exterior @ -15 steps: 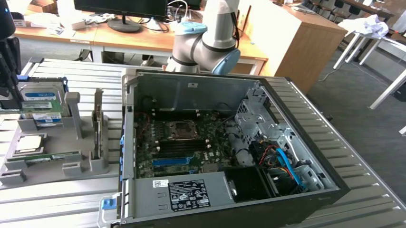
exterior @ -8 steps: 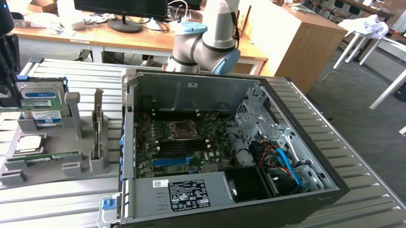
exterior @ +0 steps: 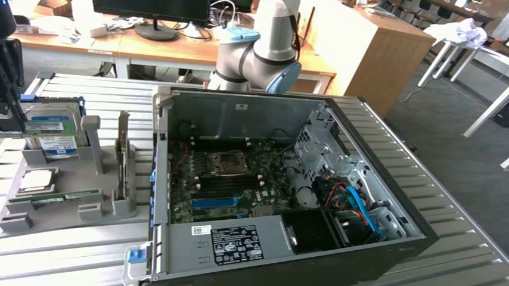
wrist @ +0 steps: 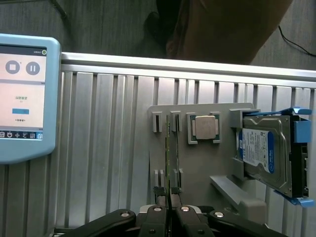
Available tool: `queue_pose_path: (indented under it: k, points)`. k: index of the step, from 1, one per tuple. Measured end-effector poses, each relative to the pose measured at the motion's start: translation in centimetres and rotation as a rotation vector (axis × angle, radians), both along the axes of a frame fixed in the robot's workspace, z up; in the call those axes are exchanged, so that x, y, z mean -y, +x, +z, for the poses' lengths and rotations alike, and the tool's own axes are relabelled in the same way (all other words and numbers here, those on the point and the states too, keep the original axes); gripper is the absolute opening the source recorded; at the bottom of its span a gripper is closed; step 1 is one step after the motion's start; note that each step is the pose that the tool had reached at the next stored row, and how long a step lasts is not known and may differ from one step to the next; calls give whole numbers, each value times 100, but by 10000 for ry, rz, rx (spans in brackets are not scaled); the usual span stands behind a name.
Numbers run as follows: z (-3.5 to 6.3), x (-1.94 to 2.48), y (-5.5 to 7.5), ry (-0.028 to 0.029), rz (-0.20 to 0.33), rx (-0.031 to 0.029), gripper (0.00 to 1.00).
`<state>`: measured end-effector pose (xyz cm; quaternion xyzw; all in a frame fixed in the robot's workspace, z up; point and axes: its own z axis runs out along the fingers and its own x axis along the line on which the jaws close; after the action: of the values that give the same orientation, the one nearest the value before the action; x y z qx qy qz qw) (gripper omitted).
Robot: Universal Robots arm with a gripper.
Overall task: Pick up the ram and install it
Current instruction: 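Pick up the ram and move it above insertion slot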
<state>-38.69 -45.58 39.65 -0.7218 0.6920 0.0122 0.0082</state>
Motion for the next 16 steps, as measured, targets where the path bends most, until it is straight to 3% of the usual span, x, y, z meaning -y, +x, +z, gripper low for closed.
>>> queue_pose_path:
  k: [16]
  points:
    - [6, 0, 25, 1, 1, -1, 13]
